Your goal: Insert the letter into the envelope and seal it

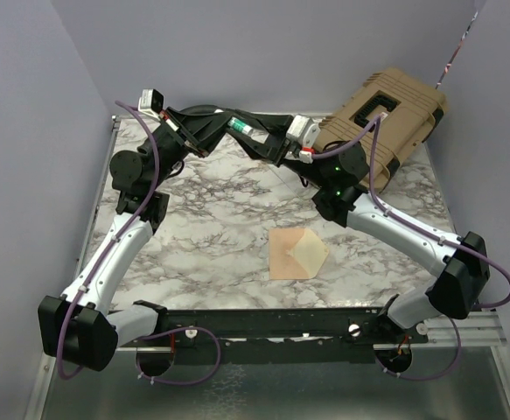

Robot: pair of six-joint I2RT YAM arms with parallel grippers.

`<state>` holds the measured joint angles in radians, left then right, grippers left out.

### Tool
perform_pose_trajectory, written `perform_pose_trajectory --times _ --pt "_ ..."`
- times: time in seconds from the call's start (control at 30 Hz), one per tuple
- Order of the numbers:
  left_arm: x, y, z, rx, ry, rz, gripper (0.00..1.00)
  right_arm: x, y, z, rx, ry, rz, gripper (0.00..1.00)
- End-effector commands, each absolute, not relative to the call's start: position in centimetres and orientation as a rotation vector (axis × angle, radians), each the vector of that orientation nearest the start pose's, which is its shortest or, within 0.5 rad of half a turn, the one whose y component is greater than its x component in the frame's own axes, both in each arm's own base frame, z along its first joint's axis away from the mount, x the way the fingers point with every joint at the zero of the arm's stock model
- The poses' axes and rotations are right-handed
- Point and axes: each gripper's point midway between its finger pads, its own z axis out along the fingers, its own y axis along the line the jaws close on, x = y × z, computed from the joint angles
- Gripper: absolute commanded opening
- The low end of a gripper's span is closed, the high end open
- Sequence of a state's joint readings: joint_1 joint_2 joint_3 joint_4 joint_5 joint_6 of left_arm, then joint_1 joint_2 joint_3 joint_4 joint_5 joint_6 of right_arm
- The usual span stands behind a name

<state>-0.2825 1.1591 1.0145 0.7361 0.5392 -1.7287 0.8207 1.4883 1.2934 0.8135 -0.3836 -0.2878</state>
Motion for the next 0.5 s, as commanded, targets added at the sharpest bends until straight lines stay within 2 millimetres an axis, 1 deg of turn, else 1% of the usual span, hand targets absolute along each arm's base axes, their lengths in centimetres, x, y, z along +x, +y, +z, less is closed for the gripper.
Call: perform_pose_trajectory --times 0.0,0.03,0.17,0.27,0.3,0.33,0.37,0.4,0.43,0.47 --pt "27.1 -20.7 51.1 -0.287 1.219 -2.056 0.0 27.9 38.5 50.2 -0.847 0.594 0.663 0.38" --pt "27.1 -20.7 51.1 -0.286 1.218 -2.056 0.0 27.9 38.6 50.0 -0.854 0.598 0.661 0.37" --pt "27.1 -20.7 51.1 -0.279 1.219 -2.053 0.0 28.0 38.9 49.8 -0.877 0.607 0.656 0.27" --pt "27.1 -20.7 50.8 -0.282 1.225 -2.052 0.0 28.0 38.8 50.1 -0.874 0.608 0.657 0.13" --pt "27.1 -20.7 50.7 -0.282 1.227 -2.049 0.0 28.1 38.7 50.3 -0.865 0.613 0.657 0.06" --pt "27.1 -20.7 50.6 -0.278 1.228 -2.045 0.0 28.2 38.5 50.5 -0.85 0.623 0.657 0.03" --pt "27.0 -20.7 50.5 -0.269 1.228 -2.035 0.02 28.3 38.2 50.7 -0.829 0.635 0.658 0.01" --pt "27.0 -20.7 50.4 -0.257 1.228 -2.018 0.1 28.3 37.9 51.0 -0.809 0.648 0.662 0.0" --pt "27.0 -20.8 50.1 -0.242 1.233 -1.99 0.25 28.5 37.6 51.2 -0.79 0.671 0.668 0.01" --pt "27.1 -20.8 49.8 -0.232 1.247 -1.957 0.48 28.7 37.3 51.4 -0.771 0.704 0.675 0.01"
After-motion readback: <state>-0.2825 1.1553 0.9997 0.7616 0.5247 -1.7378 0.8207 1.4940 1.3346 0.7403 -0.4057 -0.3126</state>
